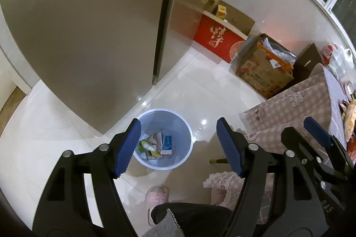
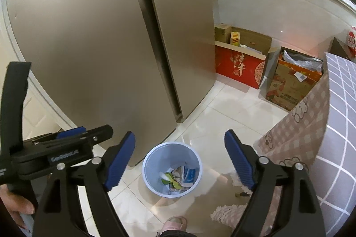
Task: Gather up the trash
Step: 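Move both open tools back to the table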
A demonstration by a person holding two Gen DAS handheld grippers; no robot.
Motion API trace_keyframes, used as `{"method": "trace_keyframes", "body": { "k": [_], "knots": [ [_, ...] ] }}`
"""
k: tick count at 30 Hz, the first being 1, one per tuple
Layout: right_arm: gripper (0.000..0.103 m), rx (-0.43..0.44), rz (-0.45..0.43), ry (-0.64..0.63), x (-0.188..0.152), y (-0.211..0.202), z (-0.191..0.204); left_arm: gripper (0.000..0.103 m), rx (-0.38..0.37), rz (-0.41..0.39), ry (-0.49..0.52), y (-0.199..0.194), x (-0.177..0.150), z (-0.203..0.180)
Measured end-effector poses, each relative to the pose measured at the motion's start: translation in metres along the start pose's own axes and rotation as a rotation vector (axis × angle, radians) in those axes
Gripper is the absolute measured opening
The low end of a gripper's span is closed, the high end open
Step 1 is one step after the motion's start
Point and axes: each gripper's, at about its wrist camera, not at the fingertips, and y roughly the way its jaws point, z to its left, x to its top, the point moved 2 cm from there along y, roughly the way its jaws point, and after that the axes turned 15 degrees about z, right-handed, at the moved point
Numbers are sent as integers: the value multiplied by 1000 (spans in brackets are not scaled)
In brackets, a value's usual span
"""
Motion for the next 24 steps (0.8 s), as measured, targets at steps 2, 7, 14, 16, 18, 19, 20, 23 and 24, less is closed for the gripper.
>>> {"method": "trace_keyframes", "body": {
  "k": [2, 7, 14, 16, 18, 19, 20, 23, 24],
  "knots": [
    [85, 0, -6, 3, -2, -7, -1, 70, -6, -17, 10, -10, -4, -5],
    [85, -8, -40, 16, -9, -32, -6, 71, -8, -57, 39, -30, -10, -22],
    [87, -55, -111, 62, -30, -85, -30, 74, -31, -88, 119, -52, -25, -64],
    [87, -76, -133, 82, -37, -100, -43, 75, -41, -98, 150, -58, -31, -81],
    [90, -108, -160, 114, -46, -116, -60, 76, -56, -102, 177, -61, -36, -98],
    [91, -124, -170, 131, -50, -123, -69, 77, -63, -101, 199, -63, -39, -111],
    [91, -144, -185, 154, -56, -133, -81, 77, -67, -100, 217, -63, -41, -120],
    [93, -220, -224, 224, -72, -156, -113, 79, -75, -101, 273, -66, -50, -154],
    [95, -252, -238, 252, -78, -164, -124, 79, -79, -101, 288, -66, -52, -164]
  ]
}}
